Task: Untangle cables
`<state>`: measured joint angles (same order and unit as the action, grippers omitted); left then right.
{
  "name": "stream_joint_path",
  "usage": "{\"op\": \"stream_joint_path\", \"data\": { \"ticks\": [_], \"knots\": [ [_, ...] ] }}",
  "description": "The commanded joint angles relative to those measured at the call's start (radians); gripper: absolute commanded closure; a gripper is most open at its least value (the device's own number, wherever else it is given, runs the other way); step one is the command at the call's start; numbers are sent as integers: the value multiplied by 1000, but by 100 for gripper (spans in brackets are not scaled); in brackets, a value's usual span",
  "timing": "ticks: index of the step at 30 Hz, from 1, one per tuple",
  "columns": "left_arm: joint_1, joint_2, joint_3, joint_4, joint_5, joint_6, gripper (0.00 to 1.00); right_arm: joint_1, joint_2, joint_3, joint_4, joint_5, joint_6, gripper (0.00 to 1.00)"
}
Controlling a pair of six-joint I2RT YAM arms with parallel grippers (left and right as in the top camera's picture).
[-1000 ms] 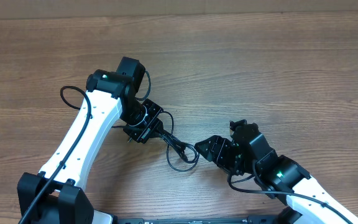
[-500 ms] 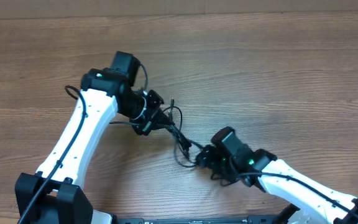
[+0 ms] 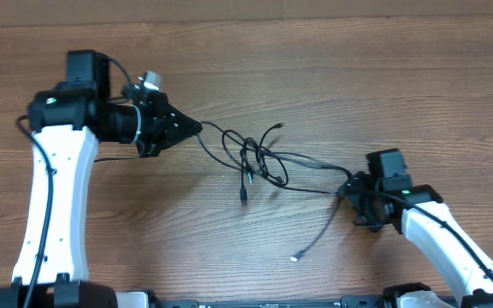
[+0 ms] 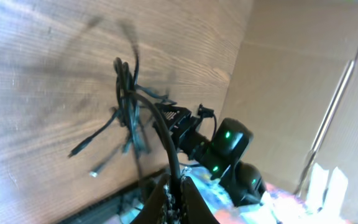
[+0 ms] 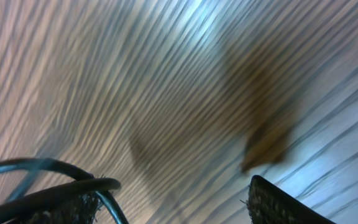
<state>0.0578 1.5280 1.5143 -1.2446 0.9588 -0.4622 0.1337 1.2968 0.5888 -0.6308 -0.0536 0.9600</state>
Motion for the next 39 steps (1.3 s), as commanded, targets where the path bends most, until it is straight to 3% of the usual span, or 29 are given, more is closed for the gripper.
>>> {"op": "stream_joint_path", "data": {
  "ticks": [1,7,12,19,24,26,29,30,33,36,39],
  "knots": [
    [-10,-38,31,-4,32,196,96,-82,0,-4,-3,34,-107,25],
    [-40,-38,31,-10,-125,215,96,-181,-1,56,-43,-53,-241,25],
    [-36,-38,31,-31,-262,212,96,-252,-1,191,-175,-40,-305,25],
    [34,-38,31,-31,-214,204,96,-364,-1,352,-370,111,-295,25],
    [33,-38,31,-30,-217,-22,96,-357,-1,347,-407,-264,-347,25],
    [18,-38,31,-30,-234,-136,96,-304,0,317,-407,-464,-348,16],
    [1,-38,31,-26,-262,-246,96,-203,0,264,-341,-642,-327,14],
    [-4,-38,31,-23,-268,-268,96,-167,0,246,-306,-666,-301,15],
    [-13,-38,31,-23,-268,-299,96,-27,5,171,-171,-673,-32,37],
    [-13,-38,31,-31,-268,-299,96,137,19,65,98,-617,390,37],
    [-13,-38,31,-43,-268,-299,96,246,43,10,332,-548,567,38]
  ]
}}
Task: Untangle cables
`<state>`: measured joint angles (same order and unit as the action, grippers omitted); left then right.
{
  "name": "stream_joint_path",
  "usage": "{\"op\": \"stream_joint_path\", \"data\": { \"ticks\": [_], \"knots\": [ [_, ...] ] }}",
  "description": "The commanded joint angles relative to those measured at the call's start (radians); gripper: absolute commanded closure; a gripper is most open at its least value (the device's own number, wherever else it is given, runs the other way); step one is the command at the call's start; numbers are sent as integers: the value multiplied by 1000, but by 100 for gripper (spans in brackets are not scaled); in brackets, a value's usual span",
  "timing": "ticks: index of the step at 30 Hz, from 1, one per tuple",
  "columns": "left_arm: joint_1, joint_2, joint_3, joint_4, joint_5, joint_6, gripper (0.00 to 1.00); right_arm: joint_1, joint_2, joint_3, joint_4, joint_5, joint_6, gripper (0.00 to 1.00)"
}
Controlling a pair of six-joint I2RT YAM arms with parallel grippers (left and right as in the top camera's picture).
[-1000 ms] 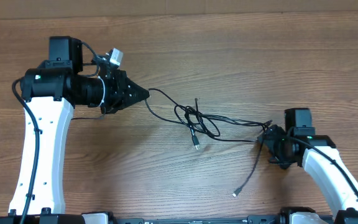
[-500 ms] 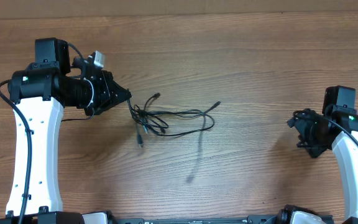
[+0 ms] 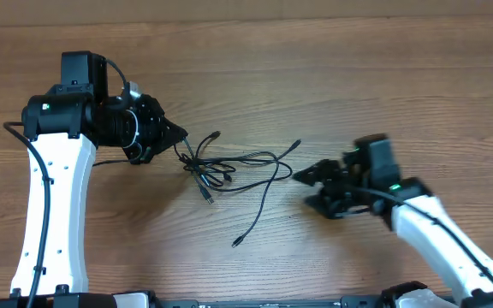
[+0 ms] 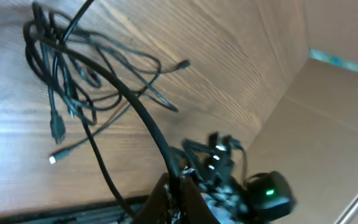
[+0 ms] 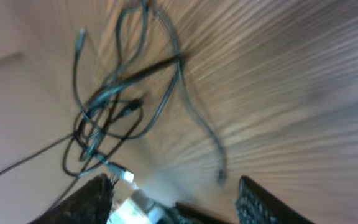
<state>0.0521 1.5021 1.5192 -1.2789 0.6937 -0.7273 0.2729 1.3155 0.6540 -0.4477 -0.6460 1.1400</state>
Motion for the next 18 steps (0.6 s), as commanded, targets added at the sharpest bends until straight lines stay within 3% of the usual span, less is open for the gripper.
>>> {"op": "stream_joint_path", "data": {
  "ticks": [1,10,18],
  "knots": [
    [-7,-12,26,-10,-2,-34,96,144,39,-69,232,76,430,39],
    [-35,-12,26,-11,5,-53,96,374,281,-76,591,236,792,46],
    [-79,-12,26,-11,6,-68,96,389,497,-67,888,248,832,46]
  ]
}}
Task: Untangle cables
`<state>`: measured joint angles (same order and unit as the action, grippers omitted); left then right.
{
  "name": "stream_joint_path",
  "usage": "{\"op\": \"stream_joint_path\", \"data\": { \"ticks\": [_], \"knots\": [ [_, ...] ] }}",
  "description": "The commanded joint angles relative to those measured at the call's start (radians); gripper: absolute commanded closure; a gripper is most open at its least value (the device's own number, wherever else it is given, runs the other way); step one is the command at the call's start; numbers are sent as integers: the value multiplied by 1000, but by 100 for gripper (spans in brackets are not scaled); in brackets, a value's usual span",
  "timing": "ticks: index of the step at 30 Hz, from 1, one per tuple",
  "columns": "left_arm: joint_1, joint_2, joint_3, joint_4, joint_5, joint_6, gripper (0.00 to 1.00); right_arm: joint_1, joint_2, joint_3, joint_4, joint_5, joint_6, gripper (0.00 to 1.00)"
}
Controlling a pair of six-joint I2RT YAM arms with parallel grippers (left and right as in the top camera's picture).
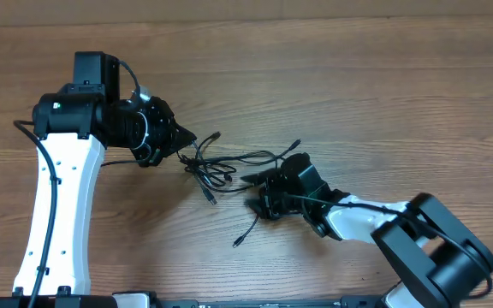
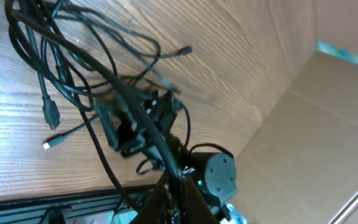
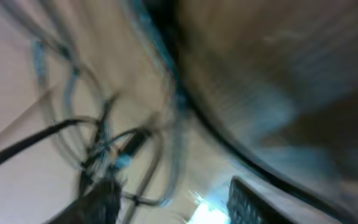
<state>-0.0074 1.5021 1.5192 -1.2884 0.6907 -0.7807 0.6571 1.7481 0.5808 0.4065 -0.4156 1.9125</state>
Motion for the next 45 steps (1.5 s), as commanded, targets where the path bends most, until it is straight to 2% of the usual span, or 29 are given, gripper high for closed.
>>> {"op": "stream_joint_path", "data": {
  "ticks": [1,3,8,10,13,19,21,23,25,29,34,38,42,45],
  "knots": [
    [-28,-12,26,-2,8,-23,96,9,80,13,35,14,78,46],
    [-43,-12,26,-1,8,-42,96,24,102,24,34,15,105,47],
    [-70,-12,26,0,8,-90,96,52,111,32,30,41,106,56],
    [-73,-12,26,1,9,-110,96,57,111,32,25,41,98,65],
    [-74,-12,26,3,16,-141,96,63,111,32,-6,34,95,69],
    [-82,-12,26,10,17,-224,96,98,111,32,-11,56,-20,84],
    [-90,-12,26,13,17,-240,96,111,111,32,-14,93,-97,87],
    [-98,-12,26,18,17,-240,96,112,111,32,-34,109,-203,96],
    [-106,-12,26,25,14,-224,96,99,111,32,-61,105,-342,96],
    [-110,-12,26,68,-28,-117,96,17,89,32,-156,38,-620,96],
    [-109,-12,26,85,-161,-88,96,-187,-69,32,-573,82,-902,96],
    [-115,-12,26,184,-122,14,96,-388,-256,32,-895,272,-1097,96],
    [-148,-12,26,309,-54,149,96,-596,-424,33,-1030,335,-1282,96],
    [-188,-12,26,347,-80,275,96,-715,-520,45,-1081,306,-1377,96]
  ]
}}
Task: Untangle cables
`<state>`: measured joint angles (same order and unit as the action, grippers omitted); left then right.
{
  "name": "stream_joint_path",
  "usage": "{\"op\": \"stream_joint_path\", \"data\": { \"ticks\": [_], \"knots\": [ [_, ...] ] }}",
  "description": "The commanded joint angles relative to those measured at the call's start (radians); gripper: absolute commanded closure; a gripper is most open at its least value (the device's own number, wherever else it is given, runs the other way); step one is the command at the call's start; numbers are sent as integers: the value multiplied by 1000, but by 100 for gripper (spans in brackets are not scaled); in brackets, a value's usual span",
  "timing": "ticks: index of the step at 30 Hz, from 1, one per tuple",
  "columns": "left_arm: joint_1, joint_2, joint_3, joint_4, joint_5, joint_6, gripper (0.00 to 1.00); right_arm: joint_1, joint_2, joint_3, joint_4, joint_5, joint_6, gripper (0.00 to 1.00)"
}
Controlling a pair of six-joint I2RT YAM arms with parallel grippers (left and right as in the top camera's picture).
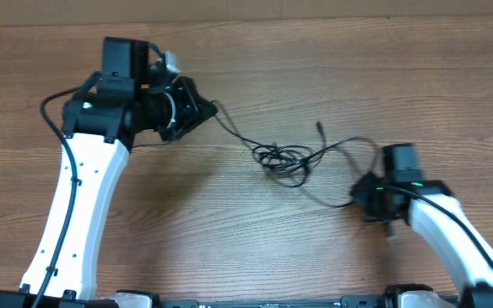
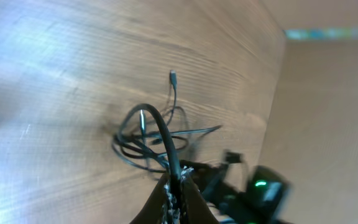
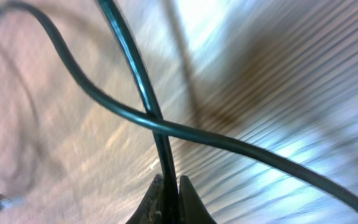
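Thin black cables form a small knot (image 1: 282, 161) at mid-table. One strand runs up-left from it to my left gripper (image 1: 205, 109), which is shut on that cable. In the left wrist view the fingers (image 2: 178, 186) pinch the strand, with the knot (image 2: 146, 142) and a free plug (image 2: 172, 75) beyond. My right gripper (image 1: 359, 195), to the right of the knot, is shut on another strand. In the right wrist view (image 3: 166, 186) a second cable (image 3: 229, 143) crosses the held one. A loose plug end (image 1: 318, 127) lies above the knot.
The bare wooden table (image 1: 255, 257) carries nothing but the cables. Both white arms reach in from the near edge, the left arm (image 1: 84, 197) and the right arm (image 1: 452, 239). A cardboard wall (image 2: 328, 124) stands beyond the table.
My right gripper has moved from the bundle at mid-table out to the right and is now shut on a cable. The left gripper sits higher and further right. The knot is smaller and stretched between them.
First the cables were spread between both grippers, the right one's fingers apart. Then the bundle lay slack near the left gripper, with the right one open and clear of it. Then the right one was at the bundle. Now it holds a strand, far right.
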<state>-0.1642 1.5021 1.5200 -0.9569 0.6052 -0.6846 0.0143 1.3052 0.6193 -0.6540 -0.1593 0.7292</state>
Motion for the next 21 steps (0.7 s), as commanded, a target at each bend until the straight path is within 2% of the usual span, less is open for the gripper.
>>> {"op": "stream_joint_path", "data": {
  "ticks": [1,5,8,10,14,18,21],
  "knots": [
    [-47,-12,26,13,-27,227,96,-103,-106,14,-37,29,-230,96],
    [-97,-12,25,-16,-194,343,96,-180,-215,69,-89,-21,-371,96],
    [-109,-12,25,-51,-415,344,96,-220,-272,125,-127,-10,-401,96],
    [-106,-12,25,-82,-564,302,96,-246,-301,165,-156,-10,-401,96],
    [-77,-12,25,-157,-822,77,96,-294,-345,223,-189,-10,-362,96],
    [-38,-11,24,-218,-837,-156,96,-320,-366,228,-218,-16,-285,96],
    [-32,-8,20,-247,-783,-344,96,-322,-367,226,-238,-186,-259,96]
  ]
}}
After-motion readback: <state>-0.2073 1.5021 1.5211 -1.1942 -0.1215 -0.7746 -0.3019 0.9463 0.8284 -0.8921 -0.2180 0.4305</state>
